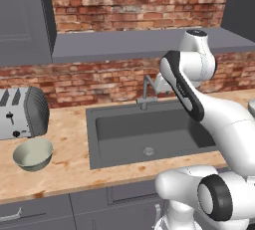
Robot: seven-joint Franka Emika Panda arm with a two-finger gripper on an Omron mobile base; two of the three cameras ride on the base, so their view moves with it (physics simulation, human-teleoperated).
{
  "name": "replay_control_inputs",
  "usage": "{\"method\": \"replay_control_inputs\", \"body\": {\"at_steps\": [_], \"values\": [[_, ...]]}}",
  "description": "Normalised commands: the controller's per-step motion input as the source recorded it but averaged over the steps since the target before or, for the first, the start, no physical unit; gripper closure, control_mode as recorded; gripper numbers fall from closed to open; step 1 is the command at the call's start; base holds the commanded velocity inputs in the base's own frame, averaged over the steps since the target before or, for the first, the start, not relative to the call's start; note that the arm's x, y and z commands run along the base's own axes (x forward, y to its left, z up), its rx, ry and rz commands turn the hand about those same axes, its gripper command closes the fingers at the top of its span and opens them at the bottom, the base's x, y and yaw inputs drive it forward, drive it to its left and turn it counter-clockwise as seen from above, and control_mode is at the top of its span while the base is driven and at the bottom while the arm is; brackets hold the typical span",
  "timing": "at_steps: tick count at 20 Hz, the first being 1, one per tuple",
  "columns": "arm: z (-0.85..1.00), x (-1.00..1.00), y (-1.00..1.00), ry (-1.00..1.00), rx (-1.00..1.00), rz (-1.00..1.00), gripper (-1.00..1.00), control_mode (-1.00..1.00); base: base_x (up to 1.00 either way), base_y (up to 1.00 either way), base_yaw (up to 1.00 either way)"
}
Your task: Rinse each bowl for a few seconds and place them down in the sink or on the counter.
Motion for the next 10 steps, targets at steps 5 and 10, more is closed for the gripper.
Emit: {"method": "replay_control_inputs", "body": {"at_steps": [5, 10], "values": [[0.00, -0.09, 0.00, -0.06, 0.00, 0.00, -1.00, -1.00, 0.00, 0.00, 0.00], [-0.01, -0.23, 0.00, -0.13, 0.00, 0.00, -1.00, -1.00, 0.00, 0.00, 0.00]]}}
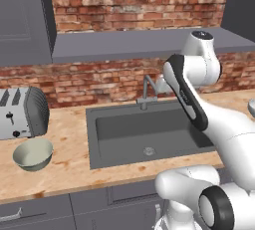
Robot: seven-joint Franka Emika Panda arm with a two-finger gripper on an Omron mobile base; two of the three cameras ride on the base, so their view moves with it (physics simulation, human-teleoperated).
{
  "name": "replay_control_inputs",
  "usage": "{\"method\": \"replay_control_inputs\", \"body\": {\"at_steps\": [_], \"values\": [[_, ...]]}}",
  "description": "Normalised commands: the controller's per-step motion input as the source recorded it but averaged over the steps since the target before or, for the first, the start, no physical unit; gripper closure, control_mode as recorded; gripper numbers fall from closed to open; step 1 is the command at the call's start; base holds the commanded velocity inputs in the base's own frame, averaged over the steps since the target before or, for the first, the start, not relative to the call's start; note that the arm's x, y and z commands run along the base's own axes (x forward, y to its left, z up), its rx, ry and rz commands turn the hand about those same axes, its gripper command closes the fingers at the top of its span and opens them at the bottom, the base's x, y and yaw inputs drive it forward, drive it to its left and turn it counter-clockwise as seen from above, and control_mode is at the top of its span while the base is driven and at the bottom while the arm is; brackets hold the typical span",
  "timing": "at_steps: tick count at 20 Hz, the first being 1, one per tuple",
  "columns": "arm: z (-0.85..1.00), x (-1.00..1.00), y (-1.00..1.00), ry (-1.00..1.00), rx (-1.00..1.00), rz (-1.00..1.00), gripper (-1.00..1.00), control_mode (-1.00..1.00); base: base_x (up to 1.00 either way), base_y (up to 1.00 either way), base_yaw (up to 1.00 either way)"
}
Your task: Rinse each bowl for a few seconds and place them down in the sink or on the counter.
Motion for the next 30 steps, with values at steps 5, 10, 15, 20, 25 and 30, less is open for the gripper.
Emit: {"method": "replay_control_inputs", "body": {"at_steps": [5, 10, 15, 20, 25, 30], "values": [[-0.03, -0.19, -0.01, -0.13, 0.00, 0.00, -1.00, -1.00, 0.00, 0.00, 0.00], [-0.02, -0.09, -0.09, -0.09, 0.00, 0.00, -1.00, -1.00, 0.00, 0.00, 0.00], [-0.02, -0.05, -0.16, -0.06, 0.00, 0.00, -1.00, -1.00, 0.00, 0.00, 0.00], [-0.04, -0.03, -0.21, -0.09, 0.00, 0.02, -1.00, -1.00, 0.00, 0.00, 0.00], [-0.09, 0.00, -0.18, -0.08, 0.00, 0.03, -1.00, -1.00, 0.00, 0.00, 0.00], [-0.10, 0.00, -0.16, -0.08, 0.00, 0.03, -1.00, -1.00, 0.00, 0.00, 0.00]]}}
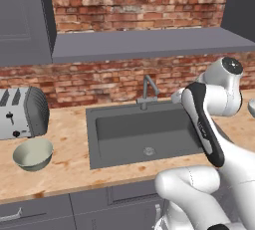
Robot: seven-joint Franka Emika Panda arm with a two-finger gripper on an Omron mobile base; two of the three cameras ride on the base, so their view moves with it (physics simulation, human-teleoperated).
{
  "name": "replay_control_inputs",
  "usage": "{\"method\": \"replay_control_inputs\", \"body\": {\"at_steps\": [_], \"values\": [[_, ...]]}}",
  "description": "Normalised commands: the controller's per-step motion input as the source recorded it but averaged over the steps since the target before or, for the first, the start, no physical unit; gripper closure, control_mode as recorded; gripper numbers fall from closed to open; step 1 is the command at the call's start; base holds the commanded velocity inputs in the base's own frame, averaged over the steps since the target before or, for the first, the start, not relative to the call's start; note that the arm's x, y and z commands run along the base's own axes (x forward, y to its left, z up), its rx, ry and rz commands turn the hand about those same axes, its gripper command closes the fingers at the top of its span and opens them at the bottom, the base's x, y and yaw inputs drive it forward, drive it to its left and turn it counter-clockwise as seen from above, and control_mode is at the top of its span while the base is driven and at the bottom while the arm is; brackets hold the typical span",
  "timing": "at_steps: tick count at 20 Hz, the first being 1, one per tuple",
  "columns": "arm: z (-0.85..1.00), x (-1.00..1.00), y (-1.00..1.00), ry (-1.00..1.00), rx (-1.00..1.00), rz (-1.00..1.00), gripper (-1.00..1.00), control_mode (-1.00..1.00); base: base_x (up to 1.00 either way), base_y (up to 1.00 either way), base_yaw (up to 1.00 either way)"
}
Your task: Rinse each bowl for a few seconds and place them down in the sink or on the counter.
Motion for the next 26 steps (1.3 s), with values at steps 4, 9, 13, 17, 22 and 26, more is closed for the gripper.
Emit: {"method": "replay_control_inputs", "body": {"at_steps": [4, 9, 13, 17, 22, 26], "values": [[-0.08, 0.04, -0.12, -0.12, 0.00, 0.01, -1.00, -1.00, 0.00, 0.00, 0.00], [-0.10, 0.04, -0.17, -0.11, 0.00, 0.02, -1.00, -1.00, 0.00, 0.00, 0.00], [-0.12, 0.05, -0.14, -0.12, 0.00, 0.02, -1.00, -1.00, 0.00, 0.00, 0.00], [-0.15, 0.04, -0.08, -0.16, -0.03, 0.01, -1.00, -1.00, 0.00, 0.00, 0.00], [-0.20, 0.12, -0.08, -0.12, -0.01, 0.02, -1.00, -1.00, 0.00, 0.00, 0.00], [-0.24, 0.22, -0.09, -0.06, 0.00, 0.03, -1.00, -1.00, 0.00, 0.00, 0.00]]}}
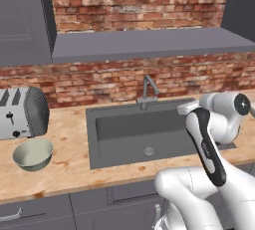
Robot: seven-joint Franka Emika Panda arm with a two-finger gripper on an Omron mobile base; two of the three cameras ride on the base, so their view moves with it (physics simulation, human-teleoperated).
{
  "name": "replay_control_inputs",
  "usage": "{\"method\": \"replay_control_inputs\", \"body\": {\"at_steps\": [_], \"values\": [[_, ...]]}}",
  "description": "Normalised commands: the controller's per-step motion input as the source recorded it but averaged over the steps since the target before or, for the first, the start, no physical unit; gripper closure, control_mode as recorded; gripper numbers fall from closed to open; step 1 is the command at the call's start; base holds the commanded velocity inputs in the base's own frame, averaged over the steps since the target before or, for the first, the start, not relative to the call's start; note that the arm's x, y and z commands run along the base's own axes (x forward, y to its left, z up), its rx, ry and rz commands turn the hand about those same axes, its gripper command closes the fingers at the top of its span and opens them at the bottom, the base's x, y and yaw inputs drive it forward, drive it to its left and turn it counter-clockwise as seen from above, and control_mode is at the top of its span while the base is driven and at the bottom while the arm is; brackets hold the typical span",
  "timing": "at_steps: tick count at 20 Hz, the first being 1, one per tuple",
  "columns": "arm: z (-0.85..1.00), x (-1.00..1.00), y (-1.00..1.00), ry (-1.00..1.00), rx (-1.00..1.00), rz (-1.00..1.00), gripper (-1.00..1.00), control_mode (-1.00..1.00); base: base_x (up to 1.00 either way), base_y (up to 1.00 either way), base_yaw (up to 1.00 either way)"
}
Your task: Rinse each bowl for a few seconds and place them down in the sink or on the counter.
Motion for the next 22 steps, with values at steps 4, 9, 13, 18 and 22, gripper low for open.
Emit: {"method": "replay_control_inputs", "body": {"at_steps": [4, 9, 13, 18, 22], "values": [[-0.17, 0.22, -0.08, -0.06, 0.00, 0.03, -1.00, -1.00, 0.00, 0.00, 0.00], [-0.12, 0.28, -0.08, -0.01, 0.01, 0.02, -1.00, -1.00, 0.00, 0.00, 0.00], [-0.06, 0.28, -0.07, 0.00, 0.02, 0.02, -1.00, -1.00, 0.00, 0.00, 0.00], [-0.03, 0.24, -0.07, -0.01, 0.02, 0.02, -1.00, -1.00, 0.00, 0.00, 0.00], [-0.05, 0.21, -0.05, -0.03, 0.02, 0.01, -1.00, -1.00, 0.00, 0.00, 0.00]]}}
